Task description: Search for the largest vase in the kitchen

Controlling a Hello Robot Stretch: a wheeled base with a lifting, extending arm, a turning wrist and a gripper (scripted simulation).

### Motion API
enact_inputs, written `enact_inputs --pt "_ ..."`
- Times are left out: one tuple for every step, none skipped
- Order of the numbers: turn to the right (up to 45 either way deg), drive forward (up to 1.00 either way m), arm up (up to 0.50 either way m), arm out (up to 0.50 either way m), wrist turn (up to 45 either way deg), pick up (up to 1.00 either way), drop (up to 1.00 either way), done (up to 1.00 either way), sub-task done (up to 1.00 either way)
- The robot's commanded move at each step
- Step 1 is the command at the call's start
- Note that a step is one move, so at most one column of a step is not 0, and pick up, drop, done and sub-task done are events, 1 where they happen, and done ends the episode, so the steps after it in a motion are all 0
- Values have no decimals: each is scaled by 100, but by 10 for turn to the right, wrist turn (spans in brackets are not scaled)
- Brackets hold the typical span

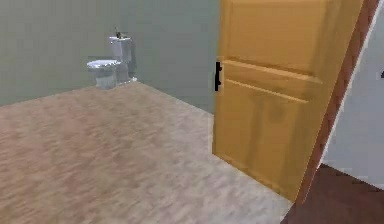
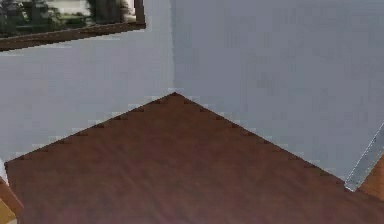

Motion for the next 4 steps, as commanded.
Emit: enact_inputs --pt "-360 0 0 0 0 0 0 0 0" --pt "0 100 0 0 0 0 0 0 0" --pt "390 0 0 0 0 0 0 0 0" --pt "0 55 0 0 0 0 0 0 0"
